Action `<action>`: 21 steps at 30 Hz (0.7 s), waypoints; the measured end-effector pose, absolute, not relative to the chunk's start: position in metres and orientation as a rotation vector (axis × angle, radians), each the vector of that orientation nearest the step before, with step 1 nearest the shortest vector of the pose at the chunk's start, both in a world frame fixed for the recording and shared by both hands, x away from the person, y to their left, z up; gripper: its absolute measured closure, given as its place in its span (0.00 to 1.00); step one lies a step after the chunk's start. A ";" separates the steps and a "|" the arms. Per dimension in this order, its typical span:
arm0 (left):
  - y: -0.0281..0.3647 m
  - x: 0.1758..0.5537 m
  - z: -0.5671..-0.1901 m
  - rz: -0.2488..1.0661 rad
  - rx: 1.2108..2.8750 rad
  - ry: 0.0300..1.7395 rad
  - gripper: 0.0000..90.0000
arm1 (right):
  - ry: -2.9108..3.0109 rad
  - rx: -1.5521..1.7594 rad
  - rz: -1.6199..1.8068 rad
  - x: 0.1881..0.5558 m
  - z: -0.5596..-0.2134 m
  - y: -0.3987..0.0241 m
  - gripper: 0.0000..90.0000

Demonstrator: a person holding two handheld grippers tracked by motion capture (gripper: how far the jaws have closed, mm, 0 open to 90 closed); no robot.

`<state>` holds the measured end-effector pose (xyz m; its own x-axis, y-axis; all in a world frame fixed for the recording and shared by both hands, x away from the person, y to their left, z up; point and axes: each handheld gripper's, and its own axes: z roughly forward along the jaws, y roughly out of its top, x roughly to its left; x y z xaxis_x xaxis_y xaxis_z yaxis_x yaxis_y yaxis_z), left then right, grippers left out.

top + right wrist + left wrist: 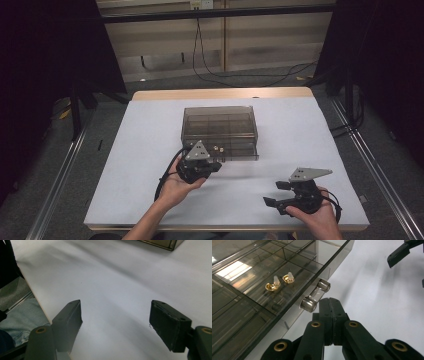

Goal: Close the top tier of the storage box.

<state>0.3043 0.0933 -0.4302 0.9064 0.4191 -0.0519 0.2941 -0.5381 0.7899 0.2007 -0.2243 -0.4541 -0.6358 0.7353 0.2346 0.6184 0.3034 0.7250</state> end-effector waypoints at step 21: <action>0.091 0.317 -0.431 0.178 2.171 0.539 0.99 | 2.430 1.256 1.249 0.202 -0.455 -0.224 0.30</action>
